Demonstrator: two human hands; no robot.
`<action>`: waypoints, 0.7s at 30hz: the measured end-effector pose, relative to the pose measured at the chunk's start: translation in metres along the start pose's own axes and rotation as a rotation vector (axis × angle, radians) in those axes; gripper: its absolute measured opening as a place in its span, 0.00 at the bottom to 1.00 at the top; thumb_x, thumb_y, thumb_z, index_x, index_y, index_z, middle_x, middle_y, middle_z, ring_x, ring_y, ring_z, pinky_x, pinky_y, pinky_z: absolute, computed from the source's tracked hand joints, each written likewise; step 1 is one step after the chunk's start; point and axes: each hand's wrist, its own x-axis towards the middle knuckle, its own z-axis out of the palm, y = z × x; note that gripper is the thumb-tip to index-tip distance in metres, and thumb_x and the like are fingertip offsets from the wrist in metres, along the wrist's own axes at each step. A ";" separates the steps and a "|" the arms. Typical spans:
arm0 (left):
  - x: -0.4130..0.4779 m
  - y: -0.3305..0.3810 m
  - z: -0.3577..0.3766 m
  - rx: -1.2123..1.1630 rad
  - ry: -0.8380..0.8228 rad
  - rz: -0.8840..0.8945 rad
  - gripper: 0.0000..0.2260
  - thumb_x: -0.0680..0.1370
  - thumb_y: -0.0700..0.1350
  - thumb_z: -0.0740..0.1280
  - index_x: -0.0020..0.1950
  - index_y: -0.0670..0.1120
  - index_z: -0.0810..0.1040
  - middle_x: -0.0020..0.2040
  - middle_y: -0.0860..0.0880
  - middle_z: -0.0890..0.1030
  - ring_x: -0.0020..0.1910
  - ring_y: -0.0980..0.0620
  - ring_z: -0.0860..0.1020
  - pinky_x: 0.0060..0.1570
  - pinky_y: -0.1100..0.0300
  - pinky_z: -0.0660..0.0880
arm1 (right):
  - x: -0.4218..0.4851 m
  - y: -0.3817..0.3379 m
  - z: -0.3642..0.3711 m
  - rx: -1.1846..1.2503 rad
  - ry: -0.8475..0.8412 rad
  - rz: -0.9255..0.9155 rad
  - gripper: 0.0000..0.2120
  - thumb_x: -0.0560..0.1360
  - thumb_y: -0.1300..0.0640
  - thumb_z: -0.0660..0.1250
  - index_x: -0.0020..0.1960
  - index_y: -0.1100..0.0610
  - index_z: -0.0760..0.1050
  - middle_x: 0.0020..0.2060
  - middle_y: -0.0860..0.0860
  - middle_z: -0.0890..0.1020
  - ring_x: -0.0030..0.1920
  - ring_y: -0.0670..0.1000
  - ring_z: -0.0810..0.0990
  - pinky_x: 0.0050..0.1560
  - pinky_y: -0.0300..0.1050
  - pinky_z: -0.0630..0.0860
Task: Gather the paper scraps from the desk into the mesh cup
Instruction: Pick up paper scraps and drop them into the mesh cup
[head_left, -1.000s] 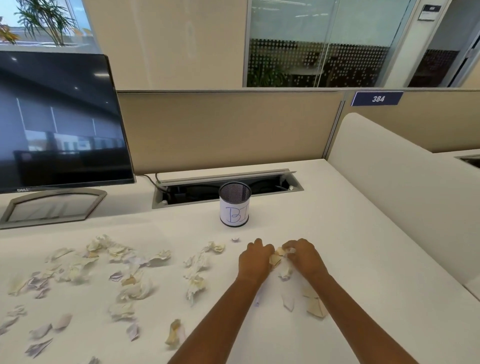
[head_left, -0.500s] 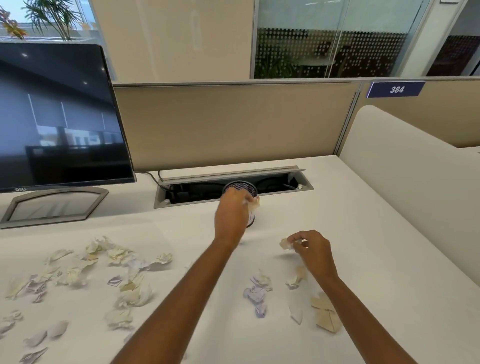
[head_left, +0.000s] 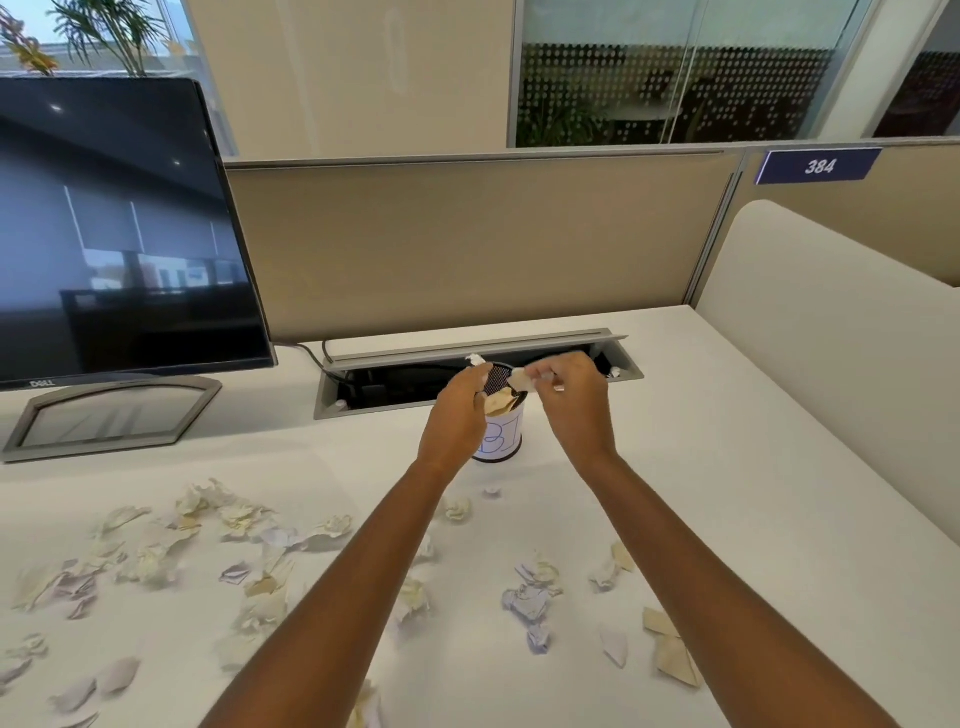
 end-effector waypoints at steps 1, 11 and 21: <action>0.002 -0.001 0.001 0.026 -0.013 -0.004 0.19 0.81 0.36 0.52 0.71 0.44 0.66 0.66 0.41 0.74 0.64 0.44 0.72 0.64 0.54 0.69 | 0.006 -0.004 0.005 -0.031 -0.020 -0.010 0.10 0.75 0.67 0.61 0.50 0.63 0.80 0.52 0.60 0.77 0.45 0.51 0.76 0.45 0.39 0.70; 0.010 -0.001 0.002 0.007 0.146 -0.031 0.14 0.82 0.40 0.53 0.63 0.39 0.73 0.58 0.39 0.78 0.59 0.42 0.74 0.60 0.48 0.73 | 0.023 -0.012 0.014 -0.132 -0.197 0.014 0.18 0.75 0.71 0.55 0.58 0.62 0.78 0.60 0.59 0.78 0.60 0.57 0.76 0.60 0.44 0.71; -0.061 -0.003 0.032 0.027 0.136 0.070 0.12 0.79 0.38 0.60 0.61 0.42 0.75 0.59 0.42 0.75 0.59 0.44 0.72 0.58 0.60 0.66 | -0.038 0.045 -0.034 -0.225 -0.398 0.165 0.11 0.75 0.65 0.64 0.56 0.60 0.78 0.59 0.59 0.79 0.58 0.56 0.77 0.62 0.47 0.72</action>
